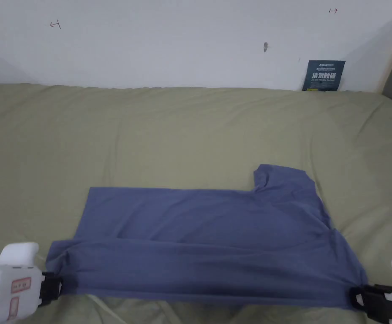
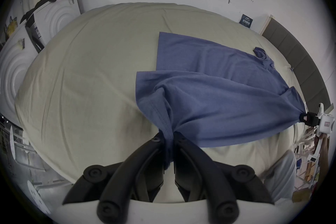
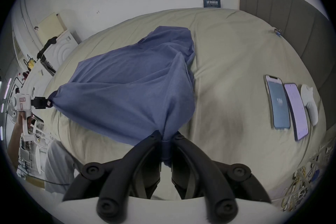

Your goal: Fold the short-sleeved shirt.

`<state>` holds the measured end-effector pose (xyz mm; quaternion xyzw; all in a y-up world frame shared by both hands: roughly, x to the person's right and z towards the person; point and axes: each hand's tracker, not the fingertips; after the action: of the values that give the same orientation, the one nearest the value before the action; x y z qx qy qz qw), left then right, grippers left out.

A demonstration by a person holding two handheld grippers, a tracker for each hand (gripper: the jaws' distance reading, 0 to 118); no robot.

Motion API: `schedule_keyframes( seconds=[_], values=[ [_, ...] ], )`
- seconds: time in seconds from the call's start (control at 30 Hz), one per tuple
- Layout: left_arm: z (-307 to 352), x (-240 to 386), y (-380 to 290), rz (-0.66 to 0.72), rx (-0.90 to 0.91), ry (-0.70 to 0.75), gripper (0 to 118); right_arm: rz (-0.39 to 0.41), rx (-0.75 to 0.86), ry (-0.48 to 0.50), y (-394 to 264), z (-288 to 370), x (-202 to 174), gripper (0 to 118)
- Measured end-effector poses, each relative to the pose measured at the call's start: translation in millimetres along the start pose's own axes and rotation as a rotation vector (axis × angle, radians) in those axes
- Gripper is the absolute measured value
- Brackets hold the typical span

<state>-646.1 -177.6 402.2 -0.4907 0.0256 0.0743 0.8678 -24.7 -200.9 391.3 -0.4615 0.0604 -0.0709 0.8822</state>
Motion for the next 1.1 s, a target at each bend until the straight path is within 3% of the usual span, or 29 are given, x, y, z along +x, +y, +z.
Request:
schedule_keyframes(
  seconds=[0.03,0.23,0.3,0.33,0.37,0.4,0.43,0.63,0.67,0.7,0.77,0.83,0.93,1.0,1.03,1.07,1.1],
  values=[
    [5.9,-1.7,-12.0,0.001,-0.003,-0.001,6,0.043,-0.013,0.015,-7.9,4.5,-7.6,12],
    [25.0,-5.0,-52.4,-0.002,-0.009,0.007,6,0.033,-0.035,0.037,-32.5,12.9,3.9,12],
    [22.9,-9.1,-55.8,0.001,-0.012,0.004,6,0.050,-0.033,0.028,-40.8,22.3,-11.7,13],
    [21.7,-10.2,-56.1,0.000,-0.004,-0.005,7,0.049,-0.033,0.030,-41.8,22.0,-12.6,20],
    [20.6,-10.4,-56.1,-0.011,0.010,-0.016,33,0.039,-0.036,0.024,-42.1,21.6,-15.3,60],
    [20.9,-9.7,-56.4,-0.022,0.012,-0.018,78,0.032,-0.040,-0.011,-42.5,22.6,-18.3,99],
    [20.1,-10.2,-55.9,-0.033,0.005,0.011,118,0.053,-0.048,-0.004,-36.5,18.4,-11.2,118],
    [38.8,-15.9,-20.8,0.001,0.100,0.005,110,0.030,0.017,0.029,-9.8,27.8,-8.0,118],
    [39.0,-13.8,-8.3,-0.002,0.115,0.014,101,0.042,0.035,0.012,0.4,25.8,-10.9,111],
    [36.7,-10.6,5.7,0.003,0.131,0.018,82,0.040,0.045,0.007,8.3,25.1,-13.1,89],
    [23.4,-6.3,33.3,0.012,0.160,-0.010,0,0.027,0.091,0.025,27.4,17.1,-16.3,0],
    [3.4,-2.0,58.6,0.032,0.163,0.031,0,0.036,0.114,-0.043,45.2,8.6,-24.4,0],
    [-32.5,-0.7,105.9,0.037,0.159,0.049,0,0.047,0.081,-0.006,74.1,-12.1,-22.8,0],
    [-55.0,-1.2,130.1,0.038,0.154,0.050,0,0.069,0.071,-0.033,89.3,-15.6,-28.9,0],
    [-72.3,6.1,139.9,0.022,0.120,0.088,23,0.071,0.065,-0.027,96.8,-21.1,-27.6,0],
    [-89.6,7.9,149.0,0.018,0.086,0.122,86,0.105,0.048,0.006,104.5,-39.0,-19.3,0],
    [-101.0,8.5,153.3,0.003,0.047,0.127,118,0.118,0.038,0.015,108.5,-60.1,-7.8,0]
  ],
)
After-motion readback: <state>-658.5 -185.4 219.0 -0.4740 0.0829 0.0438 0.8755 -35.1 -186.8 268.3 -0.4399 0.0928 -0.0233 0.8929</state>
